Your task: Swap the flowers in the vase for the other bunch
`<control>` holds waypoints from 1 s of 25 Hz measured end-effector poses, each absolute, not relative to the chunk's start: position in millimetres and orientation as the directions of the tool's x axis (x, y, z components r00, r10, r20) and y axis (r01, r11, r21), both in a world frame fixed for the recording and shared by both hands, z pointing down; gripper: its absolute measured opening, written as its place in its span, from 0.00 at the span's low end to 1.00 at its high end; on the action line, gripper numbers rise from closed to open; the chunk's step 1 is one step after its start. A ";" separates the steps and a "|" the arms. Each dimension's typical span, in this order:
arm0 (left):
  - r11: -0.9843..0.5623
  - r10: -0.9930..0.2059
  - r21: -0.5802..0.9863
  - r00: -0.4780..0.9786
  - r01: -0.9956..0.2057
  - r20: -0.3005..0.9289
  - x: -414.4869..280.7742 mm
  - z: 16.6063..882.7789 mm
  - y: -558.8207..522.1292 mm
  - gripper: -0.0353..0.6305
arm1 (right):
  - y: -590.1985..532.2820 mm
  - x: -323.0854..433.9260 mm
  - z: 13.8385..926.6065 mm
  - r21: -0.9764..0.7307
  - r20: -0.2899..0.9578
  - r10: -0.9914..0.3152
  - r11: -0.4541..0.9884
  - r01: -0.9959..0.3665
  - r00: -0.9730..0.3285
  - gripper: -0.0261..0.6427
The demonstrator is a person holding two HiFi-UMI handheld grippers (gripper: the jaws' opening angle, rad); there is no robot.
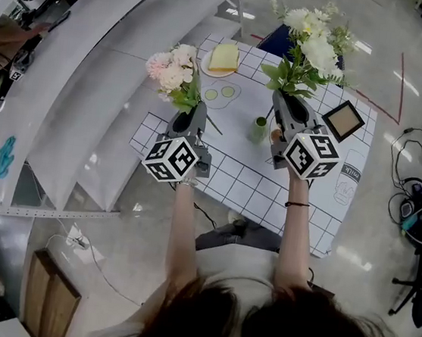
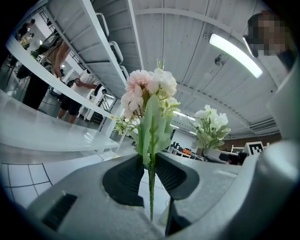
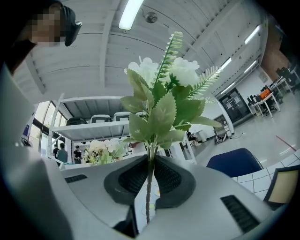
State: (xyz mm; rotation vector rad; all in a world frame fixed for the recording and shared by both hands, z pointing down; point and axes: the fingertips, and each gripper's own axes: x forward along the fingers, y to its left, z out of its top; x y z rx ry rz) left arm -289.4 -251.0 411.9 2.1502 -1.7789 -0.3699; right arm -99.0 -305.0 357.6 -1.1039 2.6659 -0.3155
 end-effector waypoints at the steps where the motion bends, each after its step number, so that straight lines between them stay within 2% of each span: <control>1: -0.172 -0.981 0.406 0.193 -0.897 0.010 -289.9 413.6 -253.0 0.17 | -306.0 -100.9 360.0 -0.279 -0.131 -0.717 0.689 -0.668 -0.685 0.10; 25: -0.197 -0.973 0.416 0.228 -0.888 0.026 -285.6 428.9 -270.6 0.17 | -312.5 -118.7 417.4 -0.272 -0.039 -0.731 0.663 -0.697 -0.681 0.10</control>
